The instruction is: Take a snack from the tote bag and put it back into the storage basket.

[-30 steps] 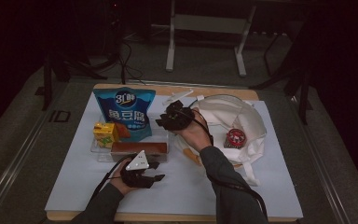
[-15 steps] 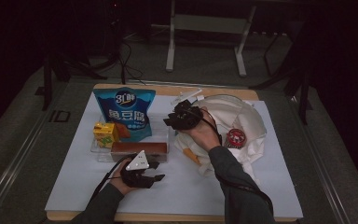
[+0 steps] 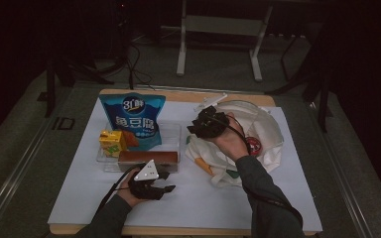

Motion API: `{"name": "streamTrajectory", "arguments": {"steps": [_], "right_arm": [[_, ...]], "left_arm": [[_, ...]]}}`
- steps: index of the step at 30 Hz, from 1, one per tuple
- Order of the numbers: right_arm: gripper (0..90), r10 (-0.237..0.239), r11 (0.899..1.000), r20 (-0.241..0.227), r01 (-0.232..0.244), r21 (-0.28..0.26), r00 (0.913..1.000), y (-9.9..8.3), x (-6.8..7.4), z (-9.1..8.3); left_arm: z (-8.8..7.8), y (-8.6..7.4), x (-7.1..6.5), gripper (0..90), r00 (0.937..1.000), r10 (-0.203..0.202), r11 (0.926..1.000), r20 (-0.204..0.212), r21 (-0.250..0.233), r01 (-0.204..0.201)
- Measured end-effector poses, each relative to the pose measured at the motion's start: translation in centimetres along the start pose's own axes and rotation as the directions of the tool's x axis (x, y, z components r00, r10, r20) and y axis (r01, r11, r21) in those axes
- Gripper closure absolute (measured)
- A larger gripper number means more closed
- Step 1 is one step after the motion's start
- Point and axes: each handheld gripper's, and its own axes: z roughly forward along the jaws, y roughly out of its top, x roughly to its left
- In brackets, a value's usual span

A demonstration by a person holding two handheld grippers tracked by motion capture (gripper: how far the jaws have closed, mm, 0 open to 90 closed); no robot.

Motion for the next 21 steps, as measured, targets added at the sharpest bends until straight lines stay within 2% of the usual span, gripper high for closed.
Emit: {"name": "streamTrajectory", "arguments": {"steps": [9,21], "right_arm": [[68.9,0.010,1.000,0.024,-0.010,0.018,0.9997,-1.0,-1.2,-1.6],[82.3,0.001,0.997,0.083,-0.008,0.080,0.9965,-2.6,-2.4,-3.5]], "left_arm": [[0.0,0.0,0.0,47.0,1.0000,-0.001,1.0000,-0.002,0.000,0.001],[0.0,0.0,0.0,47.1,1.0000,0.000,1.0000,-0.003,0.001,0.000]]}}
